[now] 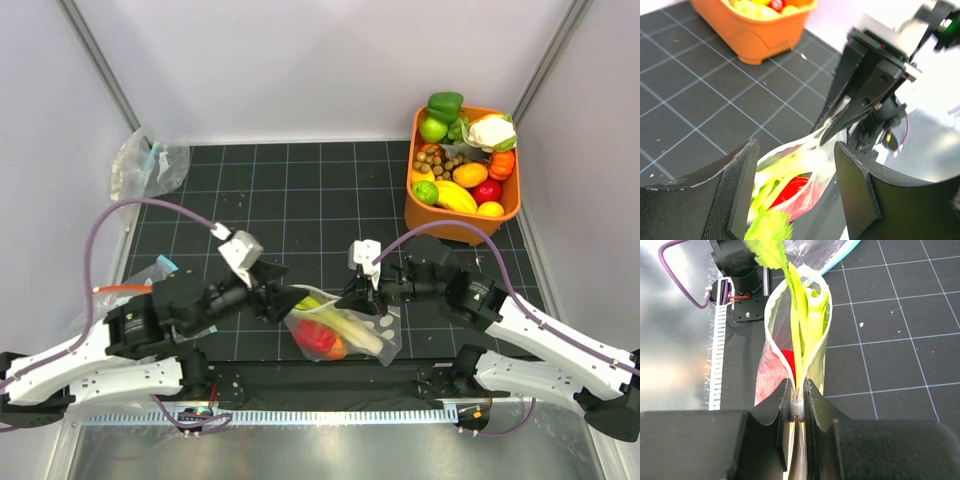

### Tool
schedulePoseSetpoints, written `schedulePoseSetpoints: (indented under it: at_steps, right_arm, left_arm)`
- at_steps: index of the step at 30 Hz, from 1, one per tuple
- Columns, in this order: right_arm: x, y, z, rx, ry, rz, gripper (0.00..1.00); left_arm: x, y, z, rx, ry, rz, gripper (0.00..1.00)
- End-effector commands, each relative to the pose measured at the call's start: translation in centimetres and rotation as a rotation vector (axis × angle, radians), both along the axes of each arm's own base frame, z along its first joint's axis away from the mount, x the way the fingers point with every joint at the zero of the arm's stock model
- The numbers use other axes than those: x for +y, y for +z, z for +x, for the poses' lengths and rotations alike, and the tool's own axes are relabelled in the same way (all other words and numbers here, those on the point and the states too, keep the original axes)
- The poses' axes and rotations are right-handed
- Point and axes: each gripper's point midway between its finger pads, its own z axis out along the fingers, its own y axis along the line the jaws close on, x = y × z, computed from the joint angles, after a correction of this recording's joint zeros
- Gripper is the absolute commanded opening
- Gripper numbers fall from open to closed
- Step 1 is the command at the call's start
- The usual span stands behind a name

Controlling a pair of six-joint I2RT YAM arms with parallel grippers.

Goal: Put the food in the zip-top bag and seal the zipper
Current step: Zip the zipper food storage bag at the center of the board.

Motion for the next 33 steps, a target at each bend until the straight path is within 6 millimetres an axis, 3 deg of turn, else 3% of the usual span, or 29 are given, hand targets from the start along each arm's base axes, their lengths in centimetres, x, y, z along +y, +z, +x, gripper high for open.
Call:
schedulePoseSetpoints:
  at_steps: [1, 5, 10, 13, 18, 19, 23, 29, 33]
  right_arm:
    - [0.3, 1.8, 0.5, -0.031, -0.021, 0.053, 0.01]
    - [0.2, 1.8, 0.8, -0.032, -0.035, 0.052, 0.01]
    - [0.3, 1.7, 0.8, -0.031, -0.039, 0.051, 0.01]
    - [0.3, 1.8, 0.9, -0.029, -0.043, 0.053, 0.01]
    - [0.3, 1.8, 0.7, -0.022, -0.037, 0.056, 0.04]
    - [0.4, 1.8, 0.7, -0.021, -0.034, 0.055, 0.04]
    - [0.4, 1.8, 0.6, -0.023, -0.030, 0.056, 0.04]
    - [0.4, 1.9, 0.3, -0.018, -0.013, 0.059, 0.04]
    - [0.4, 1.8, 0.3, -0.018, -0.011, 0.058, 0.04]
  left_arm:
    - [2.9, 0.5, 0.6, 0.052, 0.114, -0.054, 0.65]
    - [5.2, -0.1, -0.1, 0.086, 0.131, -0.077, 0.64]
    - [6.0, -1.0, -1.2, 0.109, 0.091, -0.075, 0.67]
    - [6.0, -2.3, -0.9, 0.116, 0.108, -0.038, 0.71]
    - [3.0, -3.4, -0.1, 0.073, 0.073, 0.086, 0.74]
    - [2.1, -4.4, 0.6, 0.076, 0.086, 0.143, 0.75]
    - [-0.5, -4.5, 2.0, 0.020, 0.085, 0.206, 0.78]
    - [-4.5, -5.8, 1.7, -0.080, -0.082, 0.326, 0.79]
    - [-5.0, -6.0, 1.8, -0.125, -0.109, 0.316, 0.79]
